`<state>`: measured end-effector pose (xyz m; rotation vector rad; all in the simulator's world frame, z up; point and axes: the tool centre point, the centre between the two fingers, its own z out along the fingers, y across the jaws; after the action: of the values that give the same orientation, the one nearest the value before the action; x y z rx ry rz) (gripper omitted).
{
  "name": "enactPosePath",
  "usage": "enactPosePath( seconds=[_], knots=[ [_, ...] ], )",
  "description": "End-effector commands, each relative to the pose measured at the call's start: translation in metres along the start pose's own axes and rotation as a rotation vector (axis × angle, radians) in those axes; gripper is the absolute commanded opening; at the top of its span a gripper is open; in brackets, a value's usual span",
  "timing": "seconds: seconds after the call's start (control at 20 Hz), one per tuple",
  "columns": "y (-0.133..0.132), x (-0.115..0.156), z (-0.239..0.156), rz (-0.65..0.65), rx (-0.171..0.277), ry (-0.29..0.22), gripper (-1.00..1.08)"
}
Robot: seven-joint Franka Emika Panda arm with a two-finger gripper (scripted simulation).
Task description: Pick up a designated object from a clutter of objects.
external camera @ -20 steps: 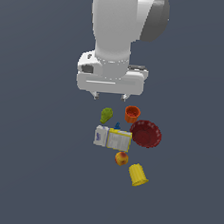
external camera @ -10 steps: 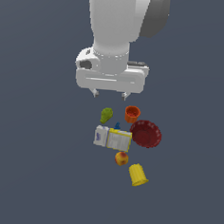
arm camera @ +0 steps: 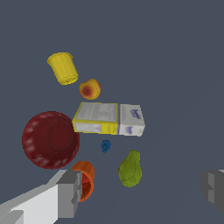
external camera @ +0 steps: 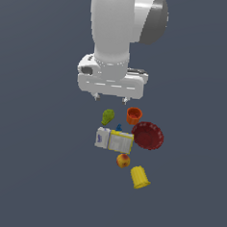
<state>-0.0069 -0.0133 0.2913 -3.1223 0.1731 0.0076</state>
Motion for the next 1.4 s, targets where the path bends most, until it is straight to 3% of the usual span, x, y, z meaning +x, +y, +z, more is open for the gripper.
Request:
enactPosePath(
  seconds=[0.0,0.5,1.35],
  knots=[
    [0.002,-0.002,0.011,0.033,0.0,0.0,1.0],
    [0.013,-0.026,0.078,0.257,-0.004,0.002,1.0],
    [0.035,-0.101,0.183,0.675,-0.01,0.009,1.0]
  ],
)
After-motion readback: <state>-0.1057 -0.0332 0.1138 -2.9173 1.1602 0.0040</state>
